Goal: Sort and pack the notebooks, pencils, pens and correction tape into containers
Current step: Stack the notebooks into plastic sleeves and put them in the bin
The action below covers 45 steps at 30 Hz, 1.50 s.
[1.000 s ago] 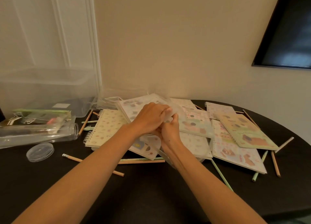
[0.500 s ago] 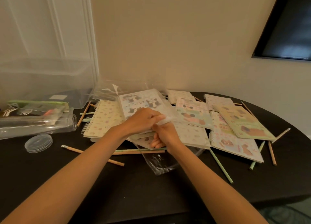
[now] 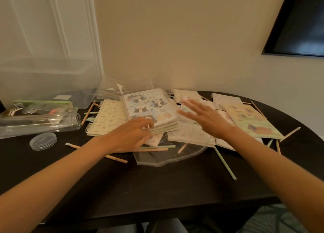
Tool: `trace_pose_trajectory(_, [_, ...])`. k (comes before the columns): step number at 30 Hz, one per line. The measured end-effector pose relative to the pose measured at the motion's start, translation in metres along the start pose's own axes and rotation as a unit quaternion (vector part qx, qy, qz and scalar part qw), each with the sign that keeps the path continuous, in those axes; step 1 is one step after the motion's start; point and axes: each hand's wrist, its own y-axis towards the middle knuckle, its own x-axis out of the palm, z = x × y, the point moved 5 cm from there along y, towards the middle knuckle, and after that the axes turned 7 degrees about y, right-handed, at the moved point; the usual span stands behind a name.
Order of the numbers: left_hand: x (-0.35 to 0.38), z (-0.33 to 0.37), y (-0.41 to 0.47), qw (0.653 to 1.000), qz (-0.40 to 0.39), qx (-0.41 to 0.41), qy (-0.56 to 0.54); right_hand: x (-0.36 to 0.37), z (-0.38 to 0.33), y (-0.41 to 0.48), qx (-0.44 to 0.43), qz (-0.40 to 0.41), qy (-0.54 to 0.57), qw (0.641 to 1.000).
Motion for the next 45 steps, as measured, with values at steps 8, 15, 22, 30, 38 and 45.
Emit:
trace_pose_trajectory(8, [-0.006,-0.006,-0.018,0.997,-0.082,0.002,-0.001,0.007,-0.010,-0.011,-0.200,-0.059,-0.018,0.978])
trace_pose_trajectory(15, [0.002,-0.002,-0.024,0.990,-0.042,0.053,0.121,0.014,-0.013,-0.019,-0.160,-0.054,0.044,0.985])
trace_pose_trajectory(22, [0.003,-0.026,-0.025,0.992,0.072,-0.066,-0.082,0.006,0.005,0.005,0.180,-0.010,0.326,0.928])
trace_pose_trajectory(30, [0.001,-0.039,-0.028,0.865,0.207,-0.294,-0.351,0.015,0.007,0.018,0.344,0.080,0.429,0.831])
trace_pose_trajectory(38, [0.018,-0.045,-0.021,0.710,0.251,-0.509,-0.418,0.035,0.006,0.034,0.476,0.140,0.380,0.781])
trace_pose_trajectory(45, [0.017,-0.057,-0.012,0.628,0.187,-0.556,-0.511,0.055,0.004,0.043,0.651,0.187,0.570,0.465])
